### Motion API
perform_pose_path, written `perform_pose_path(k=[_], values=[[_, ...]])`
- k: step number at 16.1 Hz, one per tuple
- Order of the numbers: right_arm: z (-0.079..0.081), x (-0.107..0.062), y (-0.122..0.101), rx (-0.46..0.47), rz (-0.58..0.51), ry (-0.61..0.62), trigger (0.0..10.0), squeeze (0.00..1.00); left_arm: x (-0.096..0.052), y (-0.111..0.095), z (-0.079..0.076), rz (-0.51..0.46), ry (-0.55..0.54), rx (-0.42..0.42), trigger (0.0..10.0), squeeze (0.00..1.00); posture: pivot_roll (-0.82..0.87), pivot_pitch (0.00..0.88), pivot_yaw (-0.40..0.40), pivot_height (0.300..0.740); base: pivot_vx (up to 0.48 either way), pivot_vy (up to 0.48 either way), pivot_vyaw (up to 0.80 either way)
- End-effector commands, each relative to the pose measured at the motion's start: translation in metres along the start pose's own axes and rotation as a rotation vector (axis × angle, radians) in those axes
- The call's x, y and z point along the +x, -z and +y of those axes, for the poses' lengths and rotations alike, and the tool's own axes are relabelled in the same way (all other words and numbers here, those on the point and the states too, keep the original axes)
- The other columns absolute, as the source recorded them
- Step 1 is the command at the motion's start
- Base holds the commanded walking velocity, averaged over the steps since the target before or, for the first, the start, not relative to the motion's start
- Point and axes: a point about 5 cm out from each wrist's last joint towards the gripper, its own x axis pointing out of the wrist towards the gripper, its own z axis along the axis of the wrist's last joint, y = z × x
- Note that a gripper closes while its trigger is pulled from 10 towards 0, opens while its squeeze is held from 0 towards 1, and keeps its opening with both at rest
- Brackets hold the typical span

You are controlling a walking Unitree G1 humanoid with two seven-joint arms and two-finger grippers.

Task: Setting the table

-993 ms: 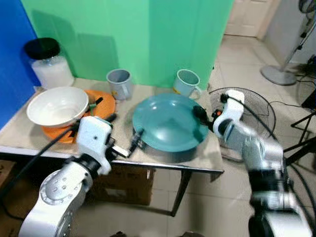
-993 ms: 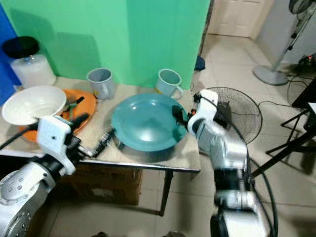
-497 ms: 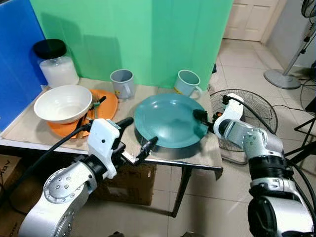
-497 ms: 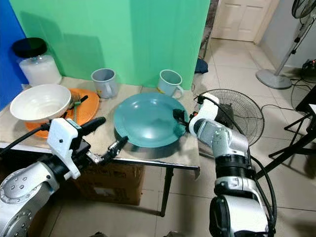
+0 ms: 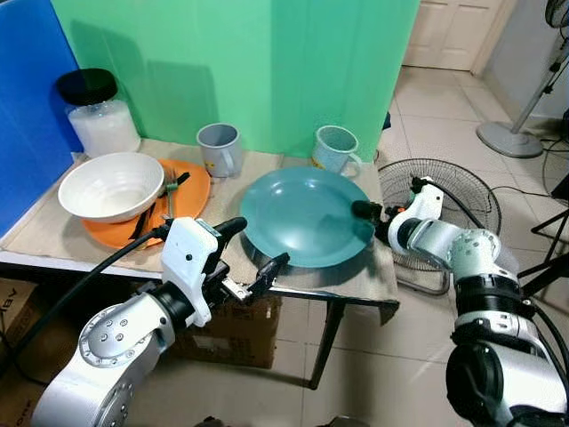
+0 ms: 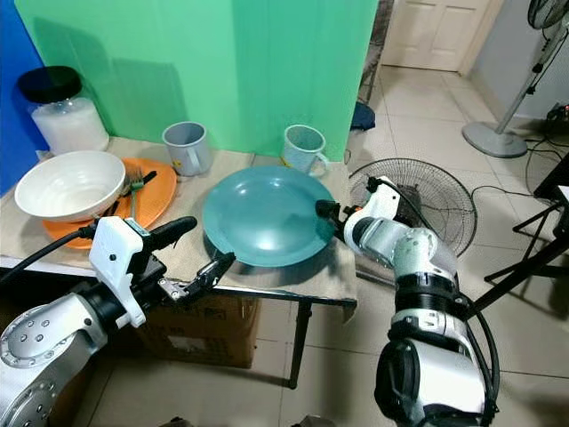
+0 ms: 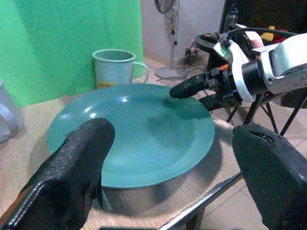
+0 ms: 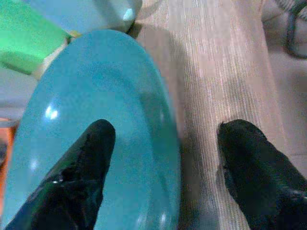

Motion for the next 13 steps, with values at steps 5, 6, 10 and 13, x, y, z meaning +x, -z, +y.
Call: perform_pose_path(k=[5, 6, 10, 13], values=[[0.003, -0.007, -0.006, -0.017, 0.030, -0.063, 0.0, 0.00, -0.003, 0.002, 0.001, 0.023, 0.010, 0.002, 10.0, 0.00, -0.03, 0.040, -0.008, 0.740, 0.000, 0.000, 0.00], [0.004, -0.009, -0.009, -0.027, 0.022, -0.073, 0.0, 0.00, -0.004, 0.002, 0.002, 0.023, 0.008, 0.003, 10.0, 0.00, -0.03, 0.039, -0.008, 0.740, 0.000, 0.000, 0.00], [0.009, -0.017, -0.022, -0.085, 0.021, -0.139, 9.1, 0.00, -0.003, 0.002, 0.004, 0.026, 0.002, 0.012, 10.0, 0.00, -0.04, 0.040, -0.004, 0.740, 0.000, 0.000, 0.00], [0.008, -0.019, -0.020, -0.114, 0.073, -0.148, 10.0, 0.00, -0.004, 0.002, 0.004, 0.028, 0.005, 0.012, 10.0, 0.00, -0.04, 0.042, -0.005, 0.740, 0.000, 0.000, 0.00]])
